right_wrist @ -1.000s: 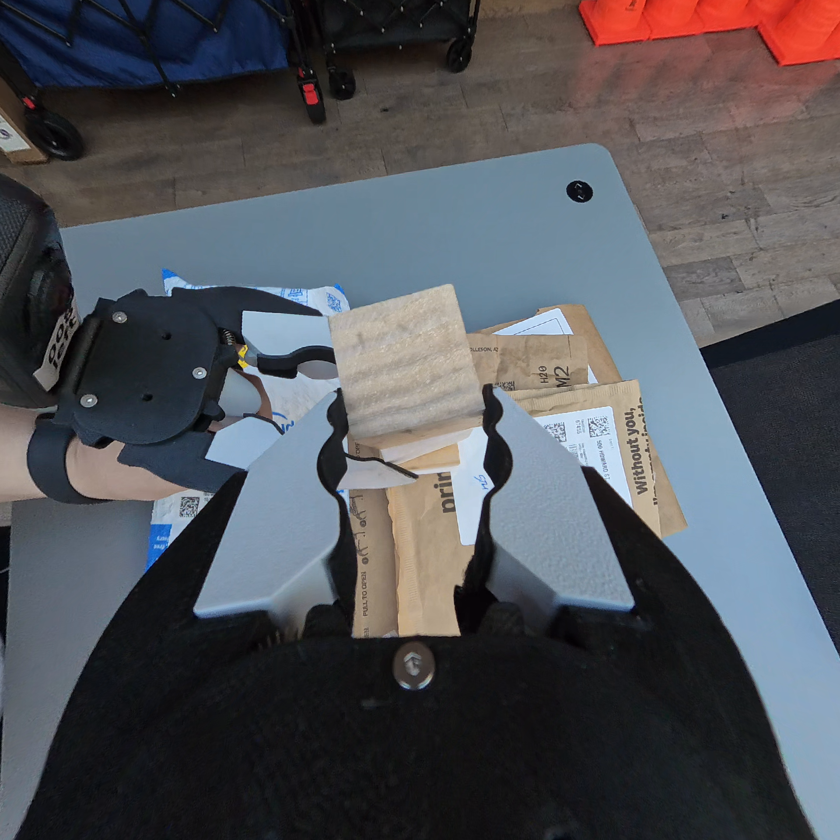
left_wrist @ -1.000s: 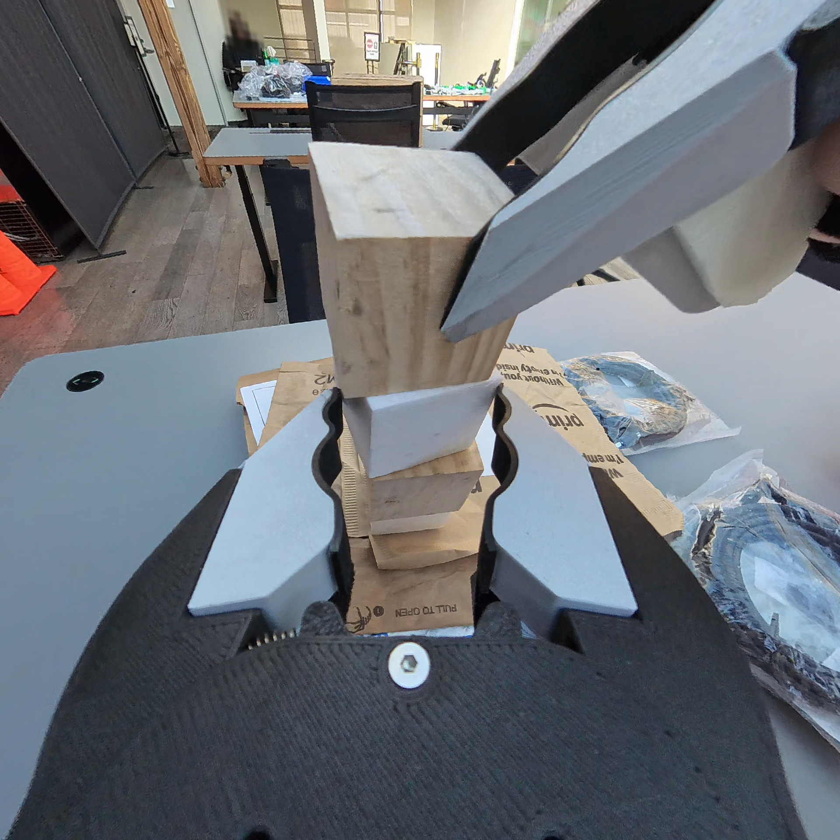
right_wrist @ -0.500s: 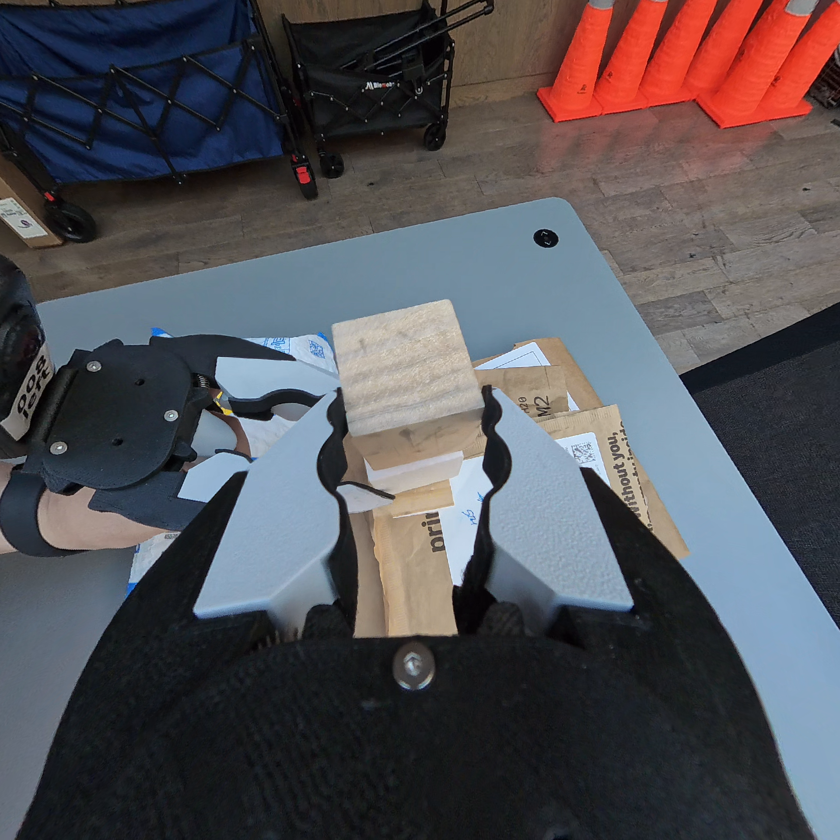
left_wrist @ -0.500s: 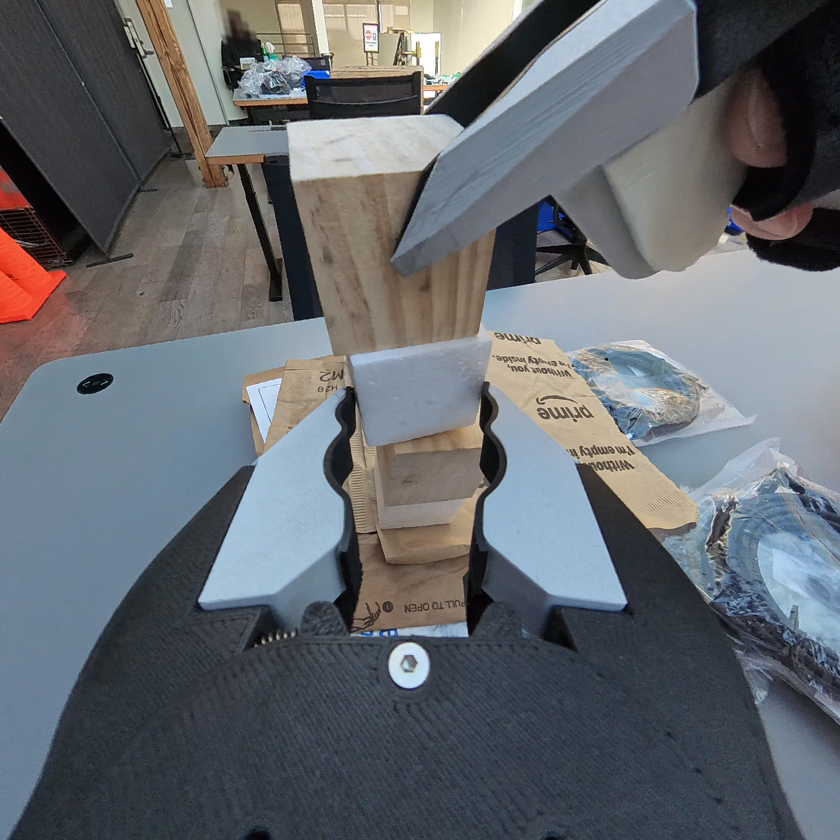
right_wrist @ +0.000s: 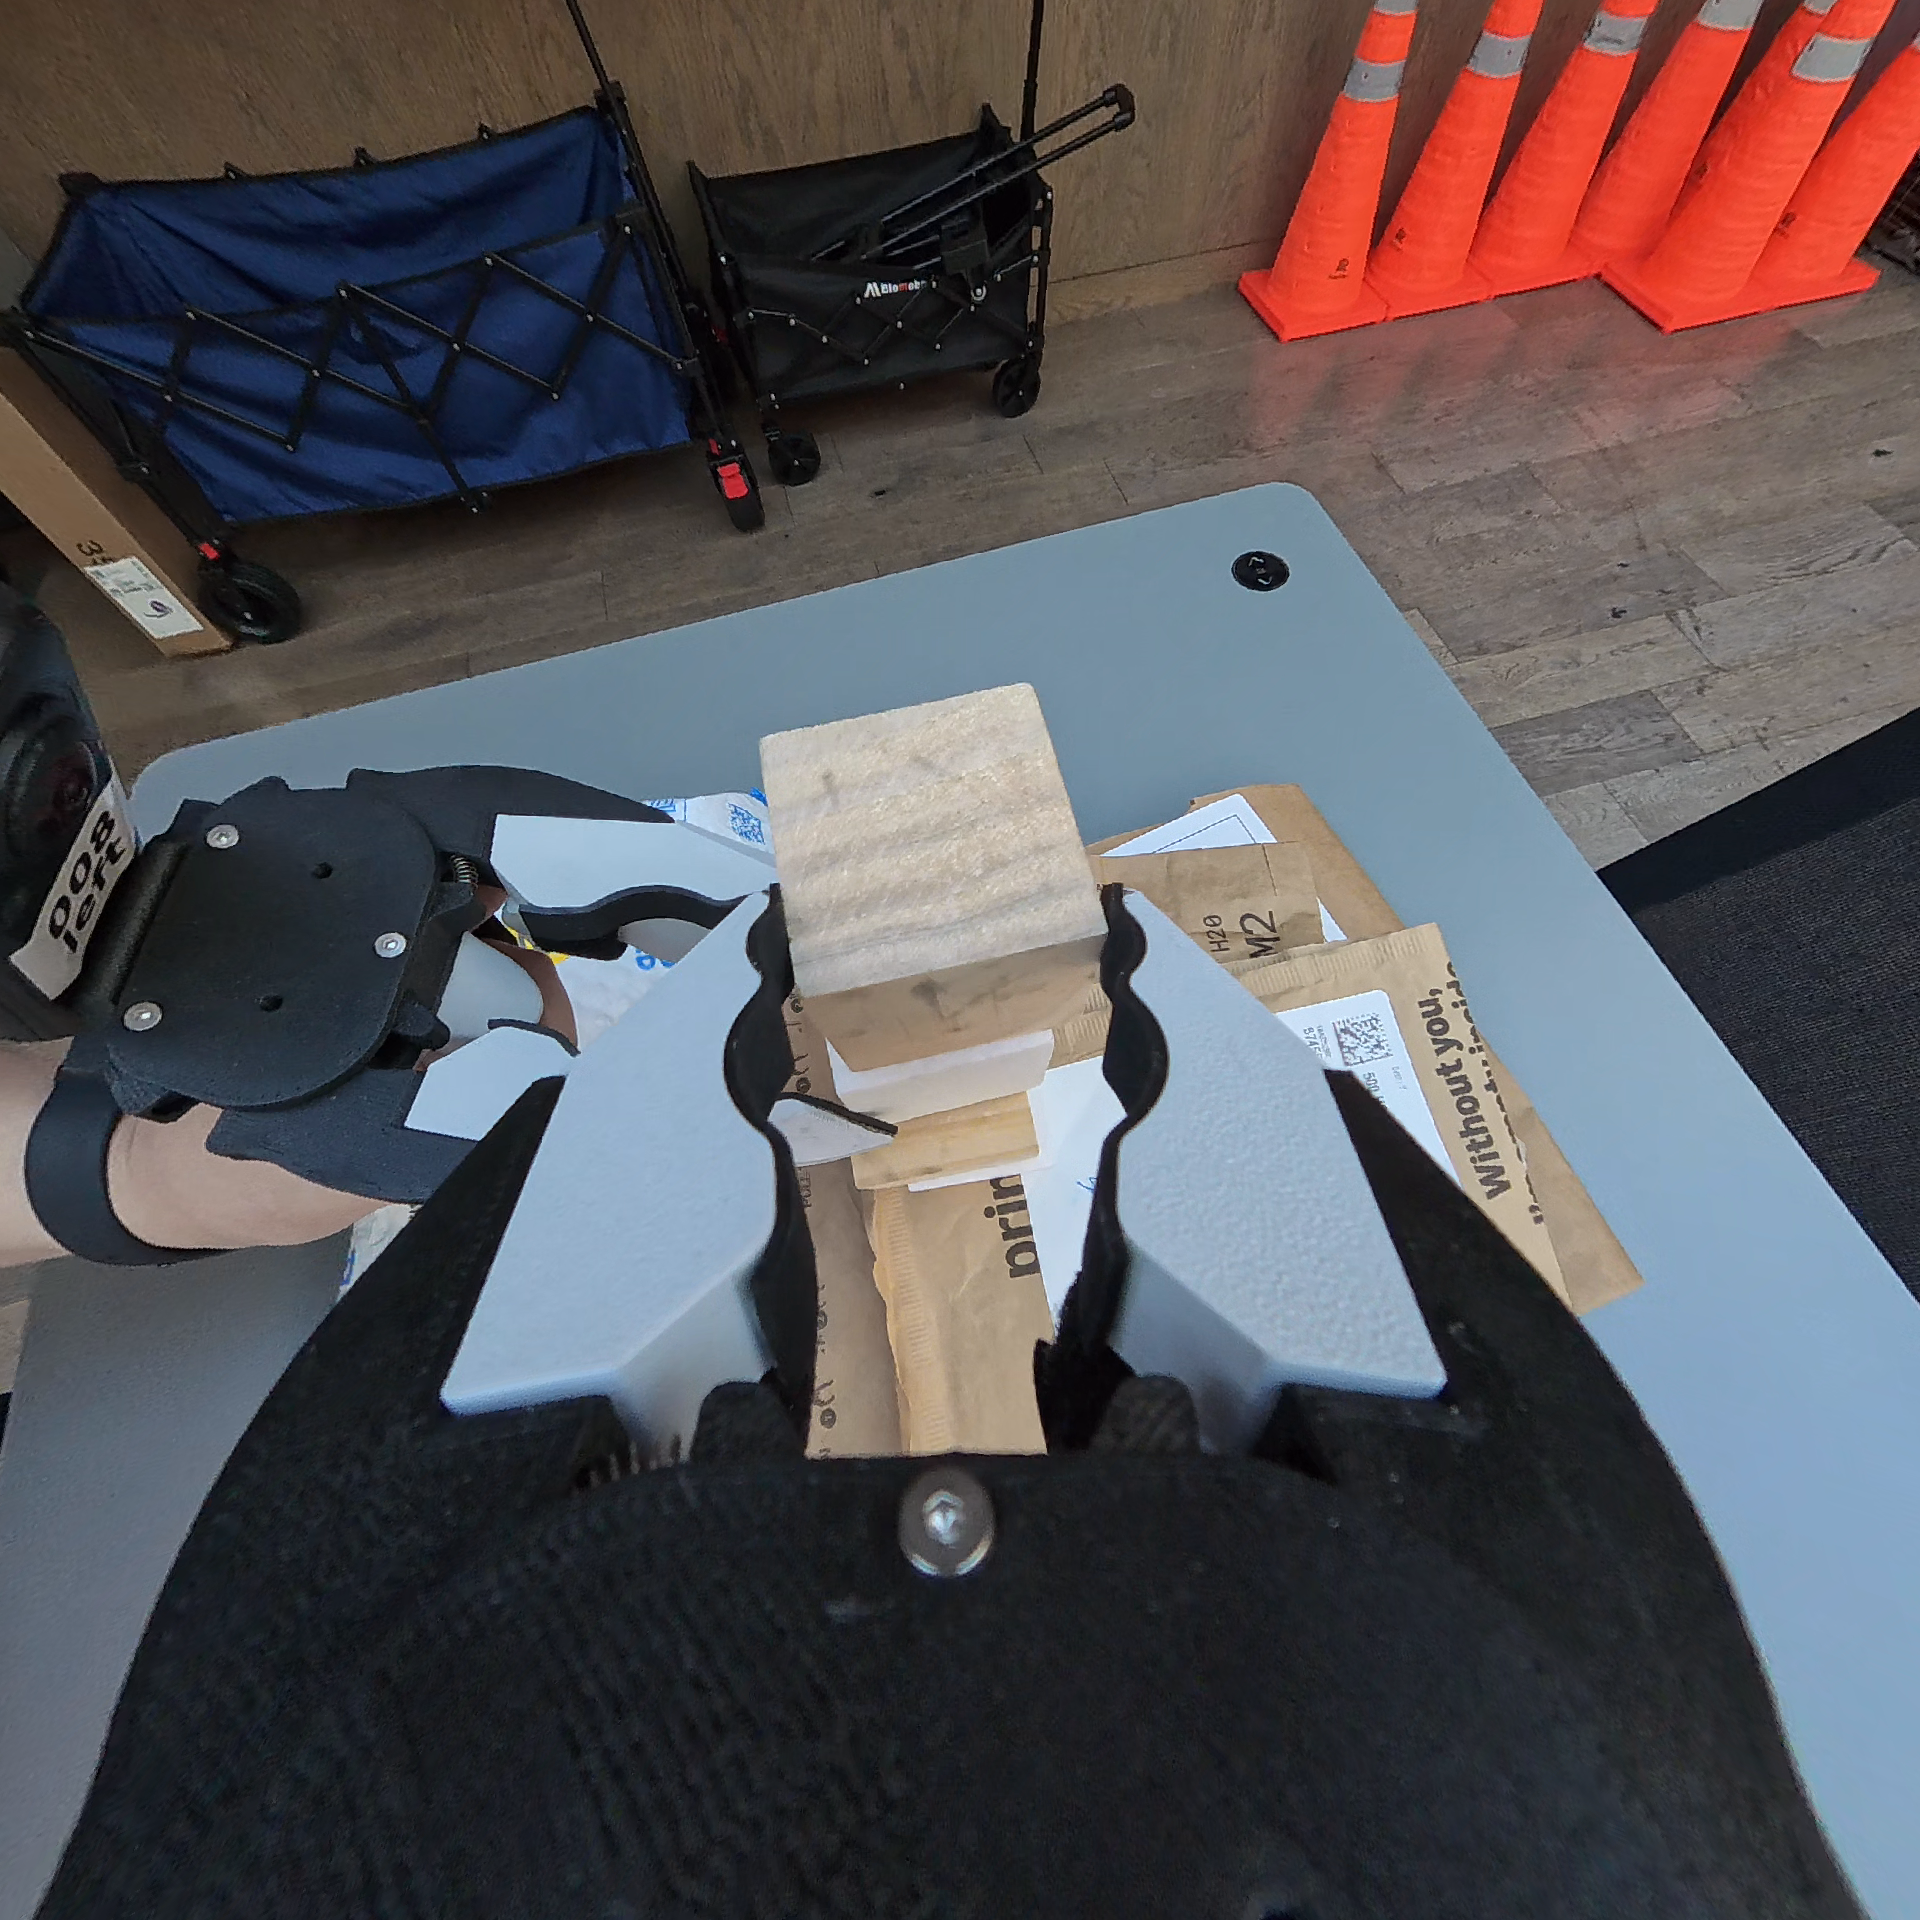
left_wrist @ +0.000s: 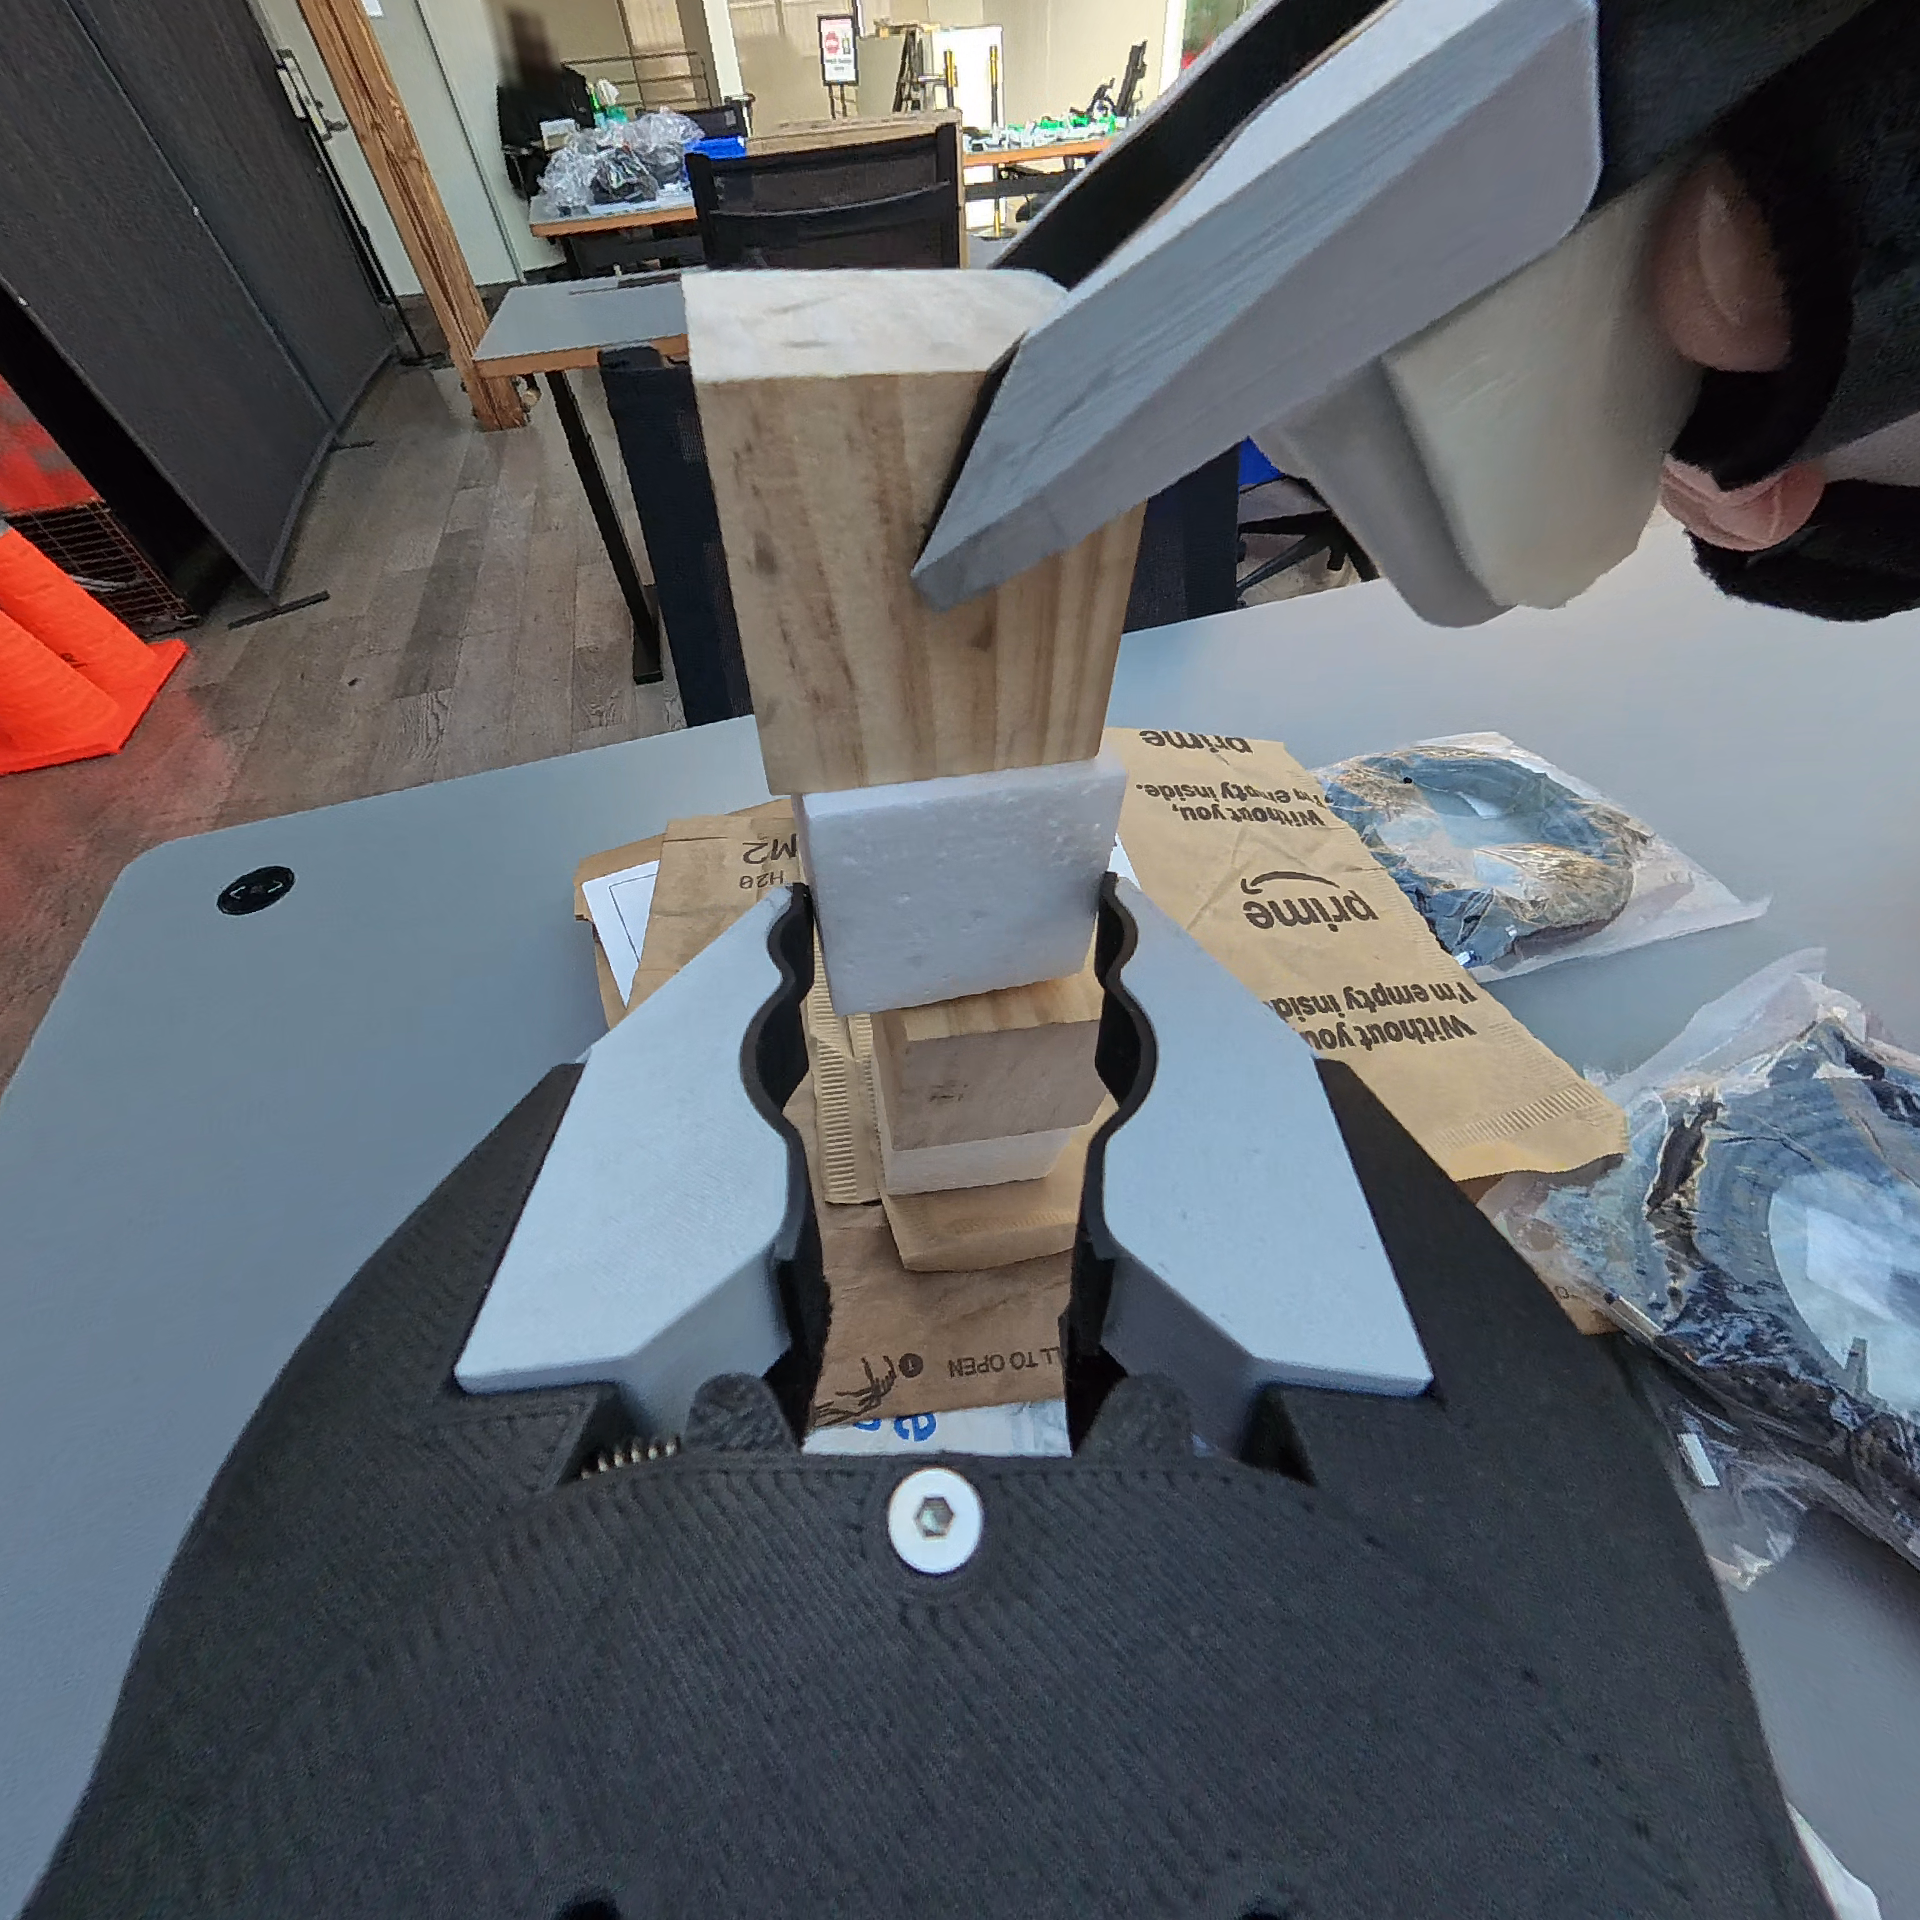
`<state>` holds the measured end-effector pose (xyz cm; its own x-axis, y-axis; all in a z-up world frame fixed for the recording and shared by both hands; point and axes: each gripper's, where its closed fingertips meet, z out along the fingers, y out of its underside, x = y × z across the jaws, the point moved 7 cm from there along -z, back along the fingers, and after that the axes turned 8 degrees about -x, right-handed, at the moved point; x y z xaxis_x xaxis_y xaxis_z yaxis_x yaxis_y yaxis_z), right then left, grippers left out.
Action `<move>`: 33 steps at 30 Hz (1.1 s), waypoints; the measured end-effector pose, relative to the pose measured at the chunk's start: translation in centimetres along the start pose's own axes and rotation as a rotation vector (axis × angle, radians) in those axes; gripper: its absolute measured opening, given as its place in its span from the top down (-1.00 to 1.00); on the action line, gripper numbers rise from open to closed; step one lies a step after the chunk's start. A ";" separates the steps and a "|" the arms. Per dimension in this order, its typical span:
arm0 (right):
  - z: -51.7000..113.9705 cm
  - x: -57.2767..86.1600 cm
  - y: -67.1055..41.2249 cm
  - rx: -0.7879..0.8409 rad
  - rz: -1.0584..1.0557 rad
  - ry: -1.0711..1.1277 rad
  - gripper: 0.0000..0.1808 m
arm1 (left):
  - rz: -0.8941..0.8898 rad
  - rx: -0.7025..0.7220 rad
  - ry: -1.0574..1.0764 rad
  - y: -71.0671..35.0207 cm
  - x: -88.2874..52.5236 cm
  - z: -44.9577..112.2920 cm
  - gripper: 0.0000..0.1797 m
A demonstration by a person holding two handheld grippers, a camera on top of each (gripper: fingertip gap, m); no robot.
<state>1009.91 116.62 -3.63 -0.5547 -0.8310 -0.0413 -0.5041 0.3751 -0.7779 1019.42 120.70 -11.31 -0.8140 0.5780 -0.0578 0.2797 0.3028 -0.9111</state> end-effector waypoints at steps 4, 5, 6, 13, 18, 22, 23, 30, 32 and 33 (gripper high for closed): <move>0.0 0.1 0.2 0.027 0.007 0.036 0.36 | 0.011 -0.008 0.012 0.0 -0.1 -0.1 0.41; 0.0 0.0 0.3 0.031 -0.001 0.040 0.36 | 0.019 -0.012 0.009 0.0 -0.1 -0.1 0.41; 0.1 -0.1 0.4 0.033 -0.001 0.037 0.35 | 0.028 -0.016 0.004 0.1 0.0 -0.1 0.41; 0.2 -0.6 0.8 0.023 -0.014 0.000 0.34 | 0.060 -0.035 -0.012 0.5 0.1 0.0 0.38; 0.8 -1.0 1.2 -0.011 -0.047 0.045 0.27 | 0.051 -0.046 -0.004 0.6 0.0 -0.1 0.30; 0.6 -1.3 1.3 0.004 -0.051 0.054 0.33 | 0.058 -0.042 0.001 0.7 0.2 -0.3 0.34; 0.5 -1.2 1.3 0.009 -0.047 0.054 0.34 | 0.062 -0.040 0.003 0.7 0.3 -0.3 0.37; 0.5 -0.7 1.2 0.008 0.026 0.061 0.34 | 0.053 -0.062 0.041 1.0 0.4 -0.1 0.27; 0.7 -0.6 1.2 0.009 0.033 0.061 0.34 | 0.046 -0.077 0.056 1.3 0.5 0.0 0.21; 0.8 -0.7 1.2 0.011 0.037 0.066 0.34 | 0.047 -0.082 0.055 1.4 0.5 0.0 0.19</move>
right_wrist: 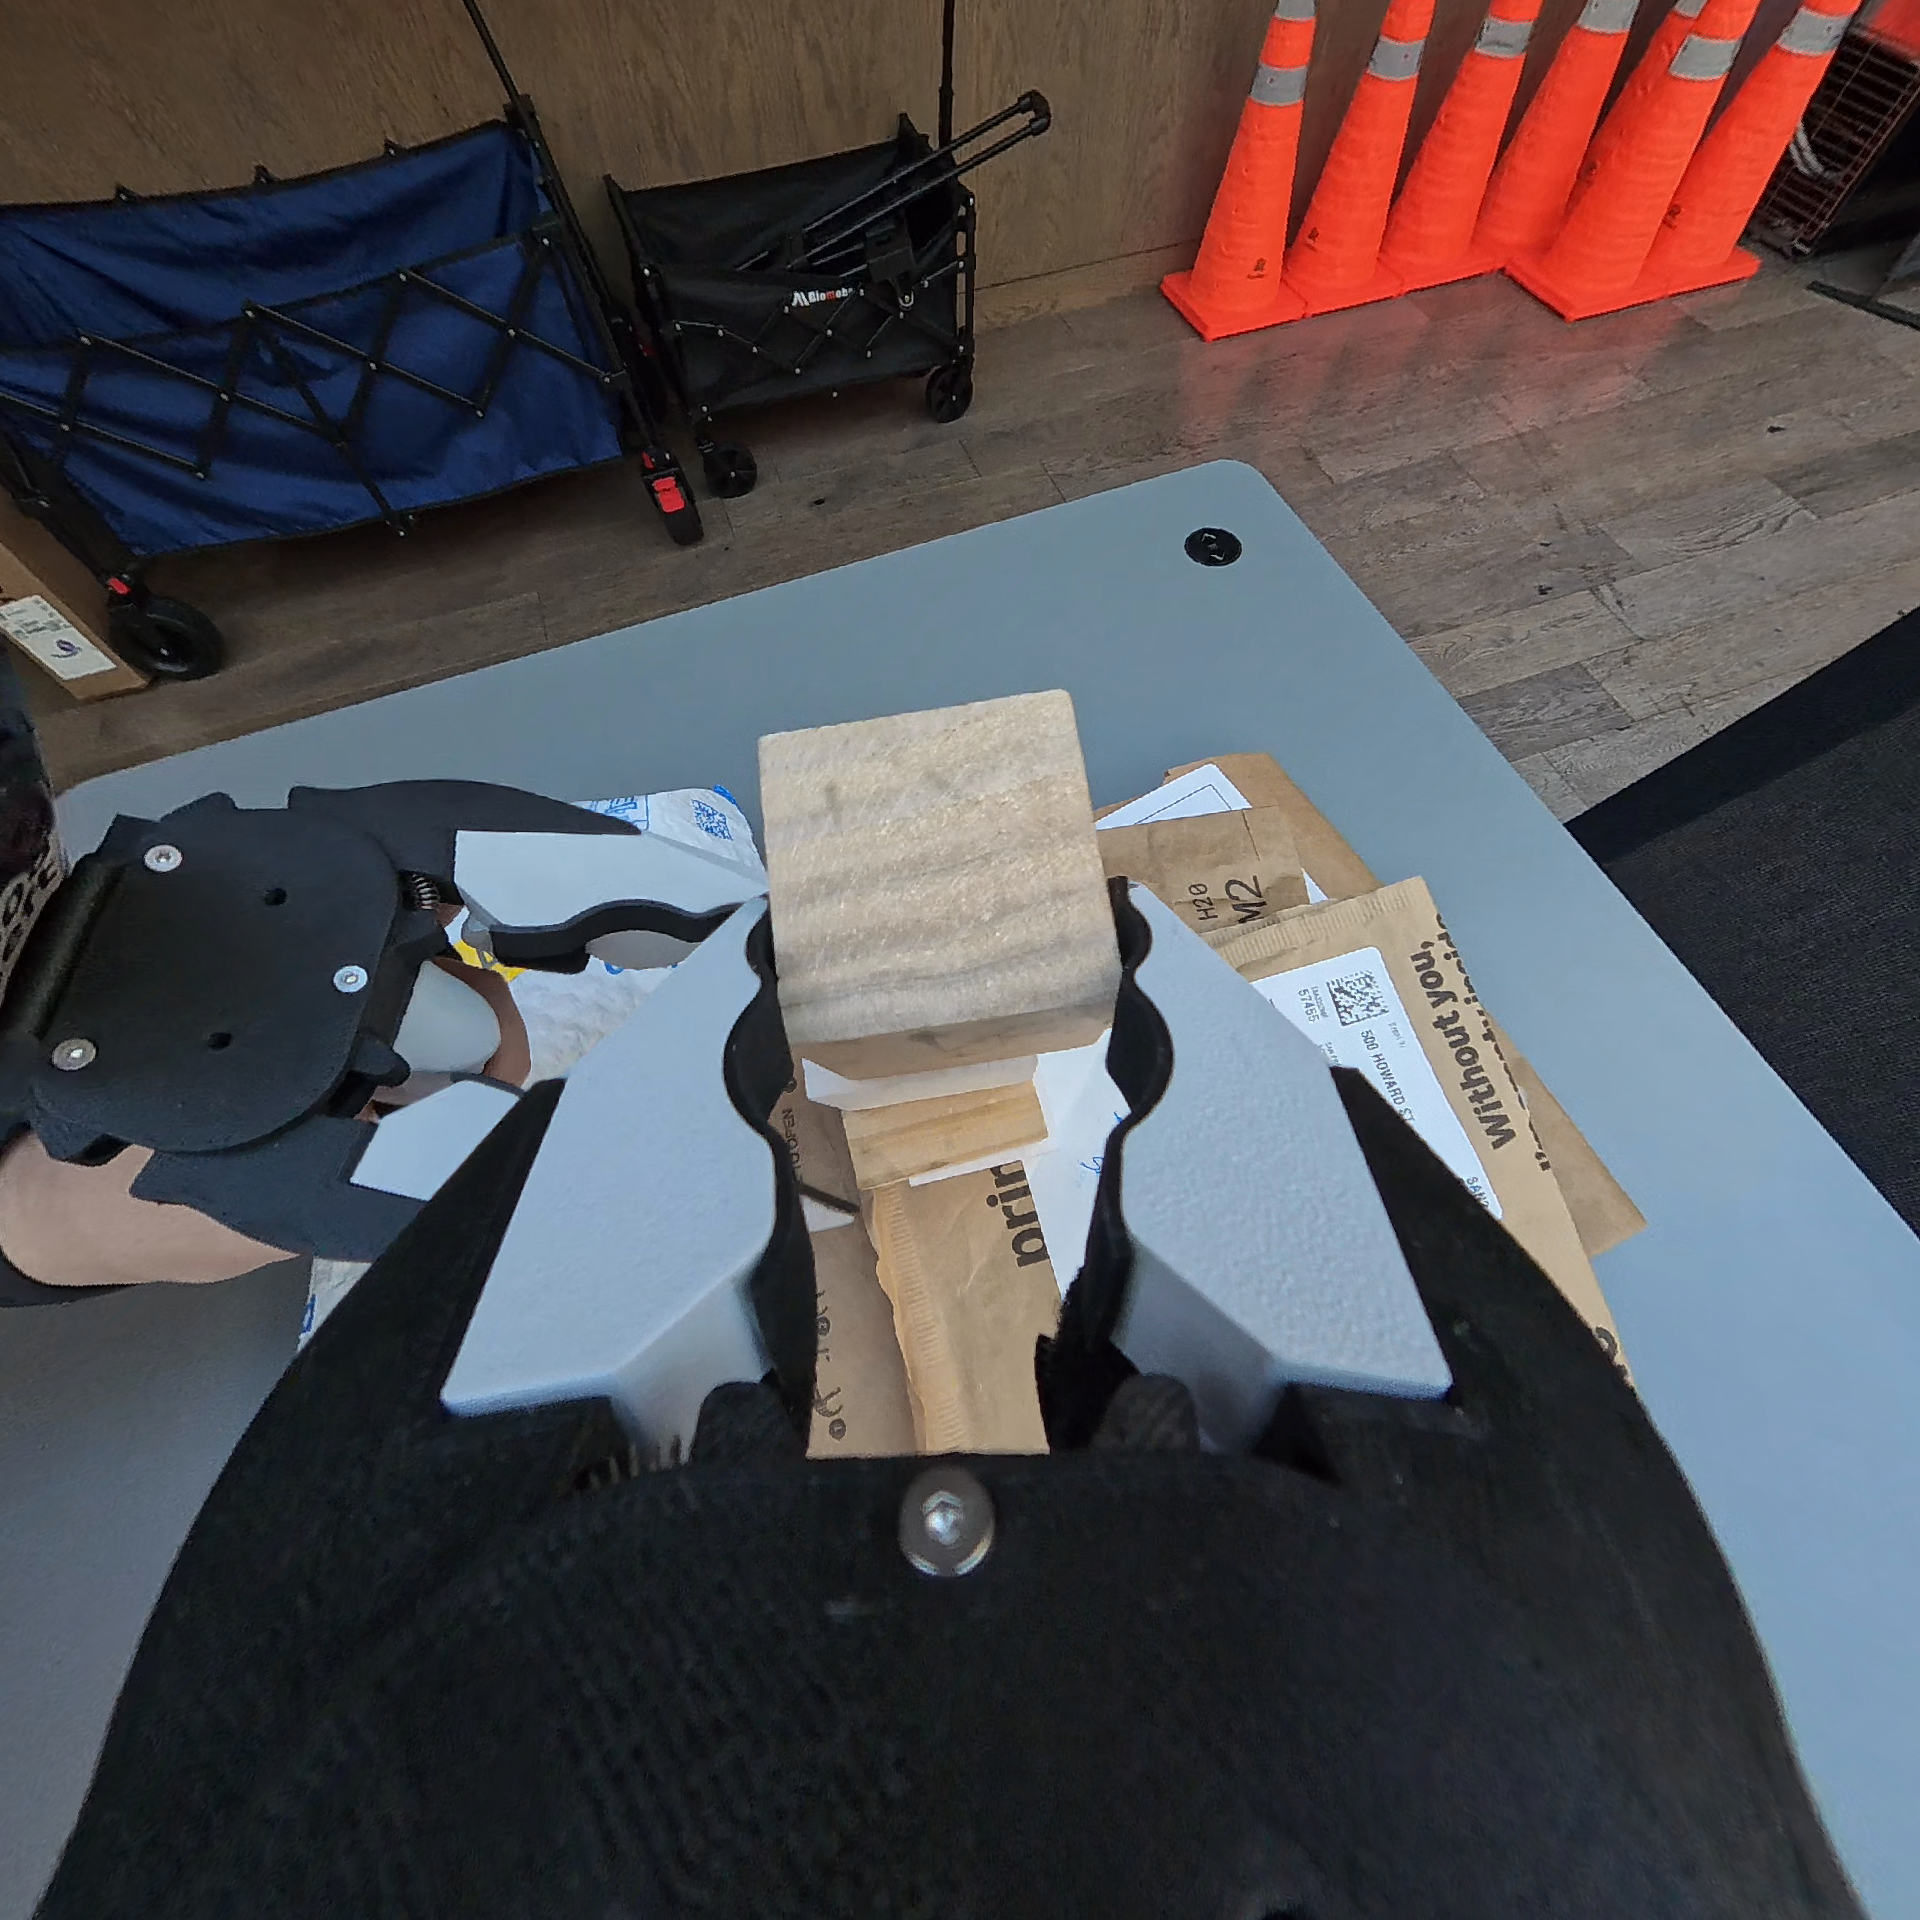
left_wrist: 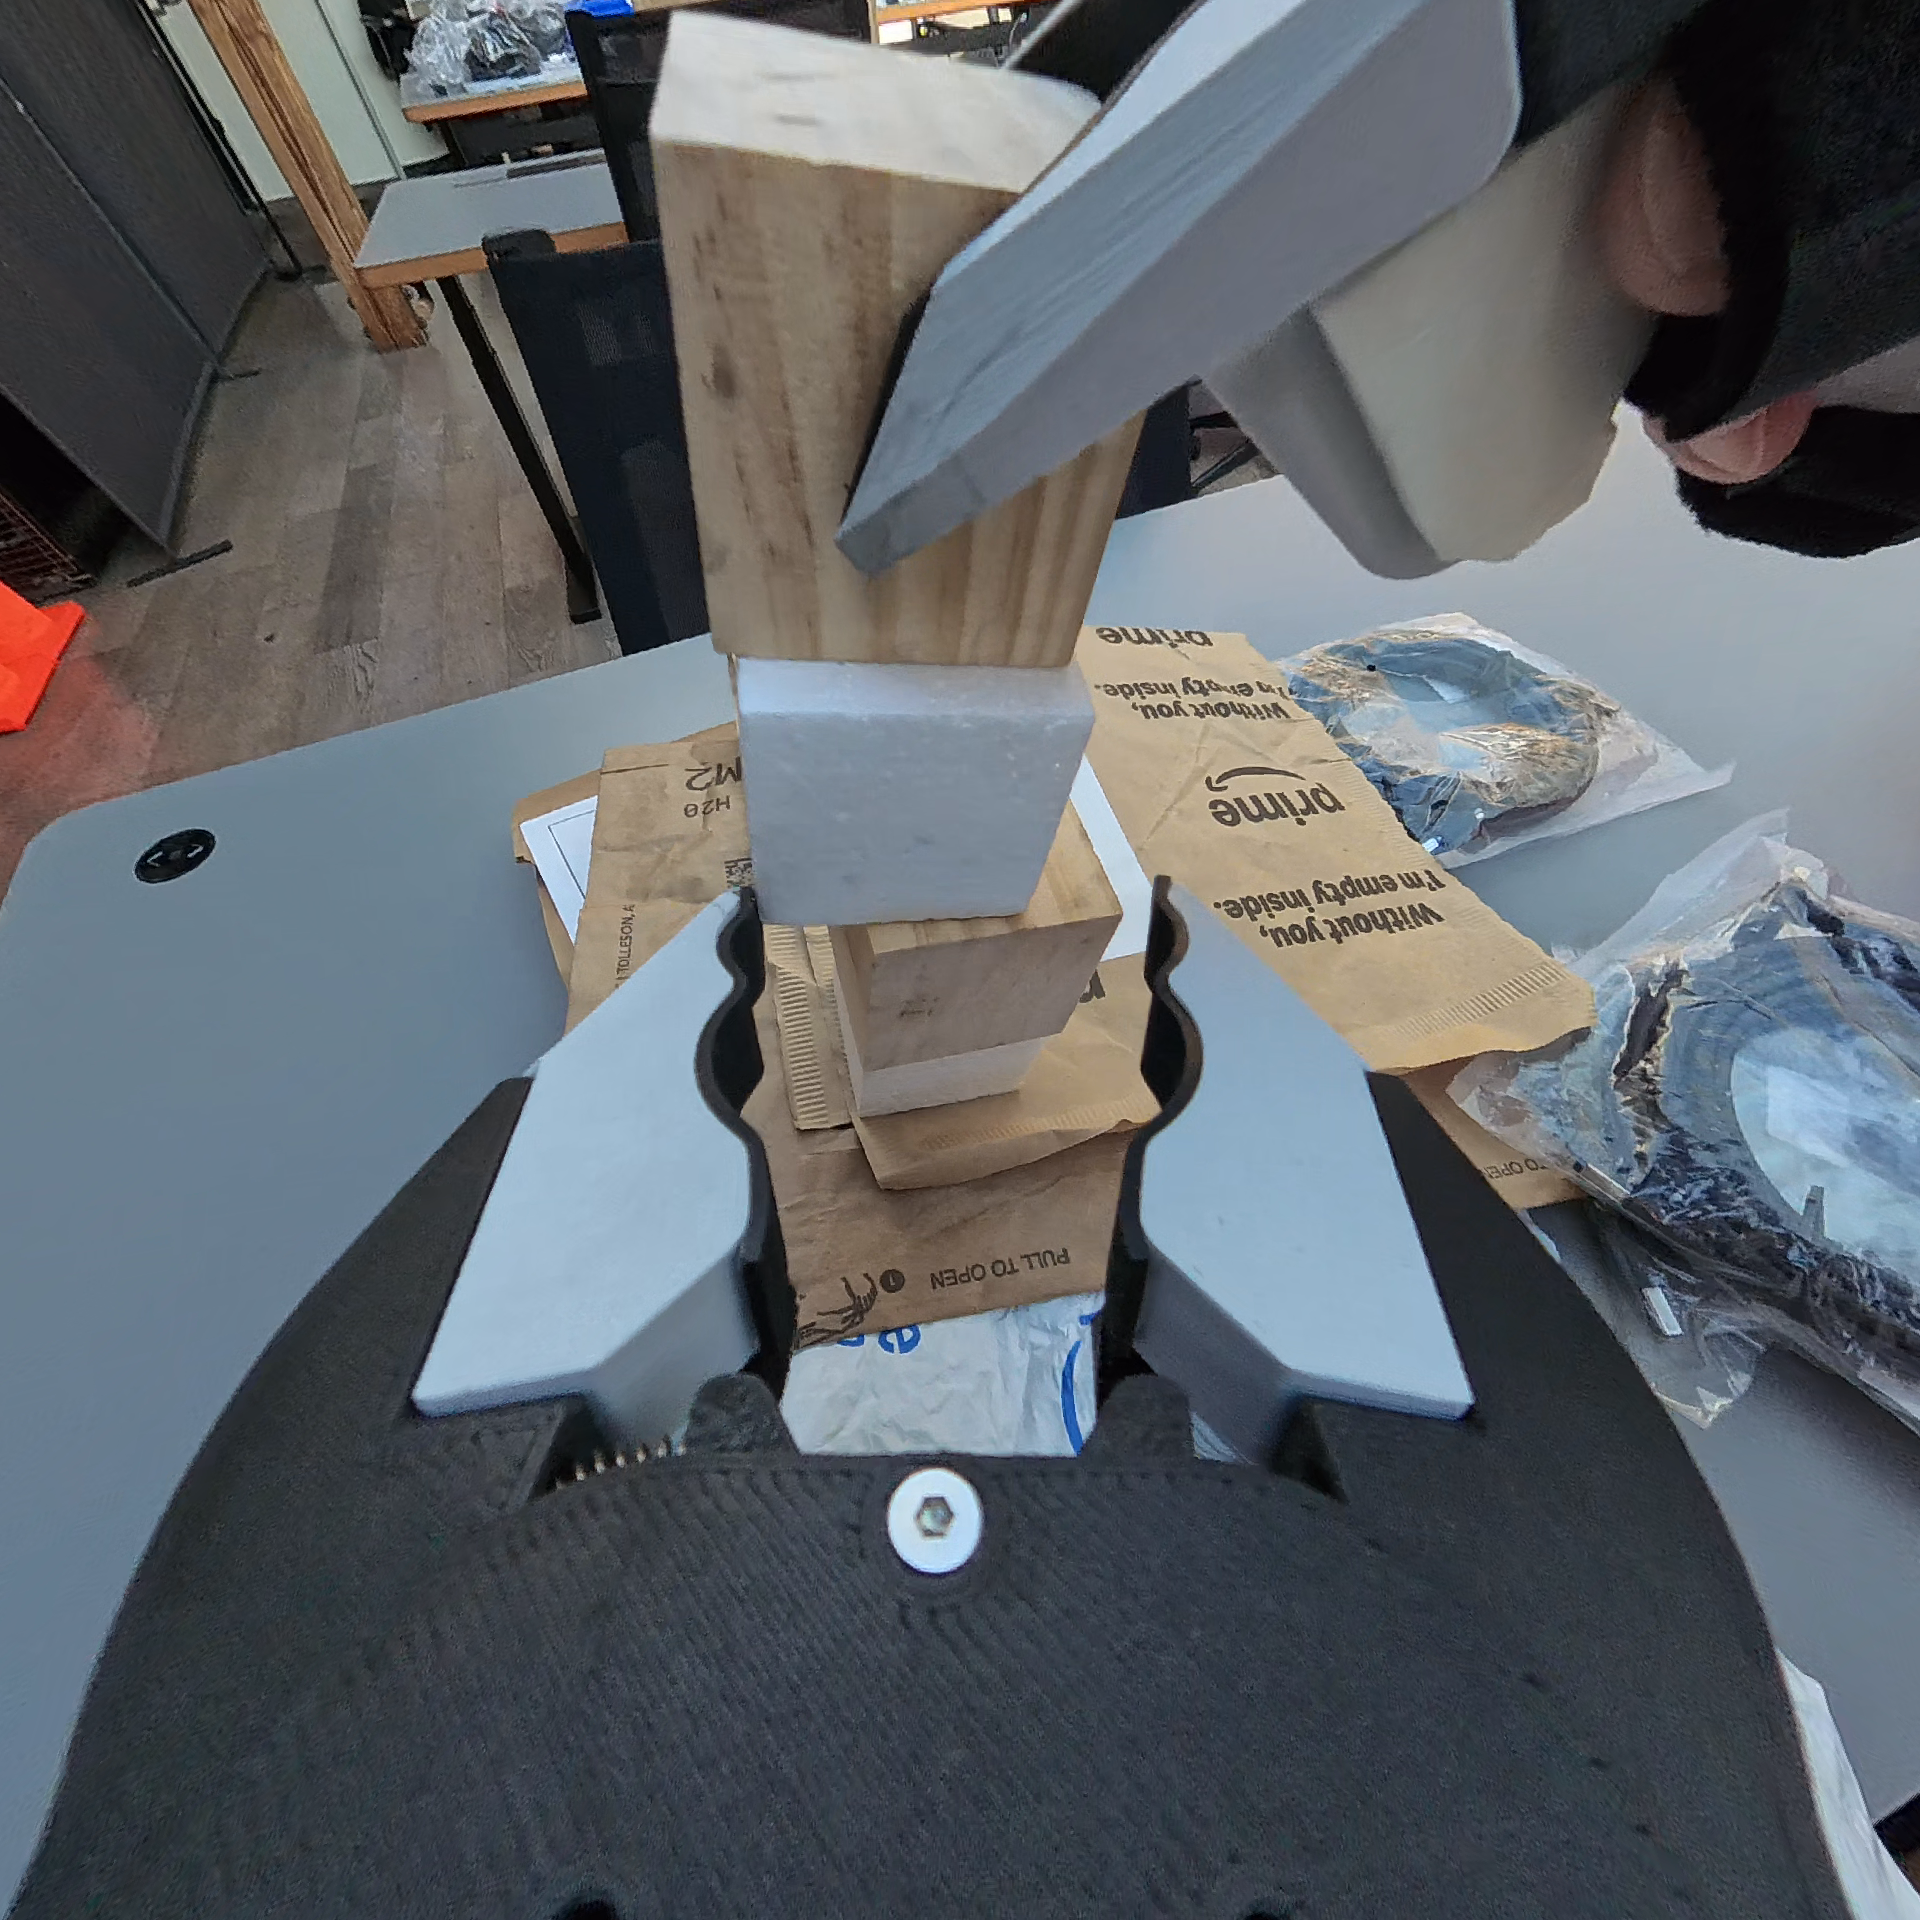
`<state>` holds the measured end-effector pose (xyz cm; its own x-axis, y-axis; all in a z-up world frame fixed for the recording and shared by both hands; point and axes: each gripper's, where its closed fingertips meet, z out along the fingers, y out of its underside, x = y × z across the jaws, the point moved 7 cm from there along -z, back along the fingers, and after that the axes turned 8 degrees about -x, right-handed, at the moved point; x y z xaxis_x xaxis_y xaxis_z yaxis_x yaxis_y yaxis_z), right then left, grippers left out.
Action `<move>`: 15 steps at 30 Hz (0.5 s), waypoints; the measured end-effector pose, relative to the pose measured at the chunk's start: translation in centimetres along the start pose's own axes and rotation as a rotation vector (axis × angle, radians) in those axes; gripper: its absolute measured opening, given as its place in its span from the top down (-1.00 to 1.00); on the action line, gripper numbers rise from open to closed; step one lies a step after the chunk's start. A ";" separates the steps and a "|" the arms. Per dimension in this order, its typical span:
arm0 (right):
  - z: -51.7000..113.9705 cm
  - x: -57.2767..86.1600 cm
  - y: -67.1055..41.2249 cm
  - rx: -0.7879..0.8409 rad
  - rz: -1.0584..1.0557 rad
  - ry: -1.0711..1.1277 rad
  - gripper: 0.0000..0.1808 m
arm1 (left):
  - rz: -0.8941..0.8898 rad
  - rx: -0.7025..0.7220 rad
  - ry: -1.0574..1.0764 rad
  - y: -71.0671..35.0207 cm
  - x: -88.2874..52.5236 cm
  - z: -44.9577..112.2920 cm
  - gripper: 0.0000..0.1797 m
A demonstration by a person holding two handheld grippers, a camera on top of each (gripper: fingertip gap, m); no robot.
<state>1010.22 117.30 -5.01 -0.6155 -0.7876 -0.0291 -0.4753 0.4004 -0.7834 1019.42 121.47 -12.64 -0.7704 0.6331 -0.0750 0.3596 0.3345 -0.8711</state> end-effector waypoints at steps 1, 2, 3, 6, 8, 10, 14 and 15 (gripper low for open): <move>0.0 0.0 0.0 0.001 0.002 0.000 0.34 | -0.001 -0.014 -0.002 0.2 0.1 0.2 0.15; 0.1 0.0 0.0 0.000 -0.001 -0.003 0.34 | -0.003 -0.027 -0.006 0.5 0.2 0.4 0.13; 0.1 -0.1 0.0 -0.002 -0.005 0.001 0.34 | -0.005 -0.035 -0.013 0.7 0.2 0.8 0.12; 0.0 -0.1 -0.1 -0.007 -0.008 0.002 0.34 | -0.007 -0.058 -0.032 1.5 0.3 1.8 0.22; 0.0 0.0 -0.1 -0.015 -0.011 0.008 0.34 | -0.014 -0.053 -0.030 1.9 0.3 2.2 0.30; 0.1 0.0 -0.3 -0.017 -0.010 0.005 0.34 | -0.053 -0.038 -0.004 2.1 0.4 2.3 0.35; 0.2 -0.2 -0.3 -0.022 -0.024 0.003 0.34 | -0.112 -0.109 0.018 3.3 0.3 3.2 0.21; 0.1 -0.2 -0.3 -0.024 -0.025 0.003 0.34 | -0.131 -0.129 0.030 3.6 0.3 3.4 0.20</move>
<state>1010.55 117.26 -4.82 -0.6049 -0.7962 -0.0074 -0.5057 0.3914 -0.7688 1018.65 120.48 -17.49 -0.7996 0.5983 0.0513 0.3234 0.5011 -0.8026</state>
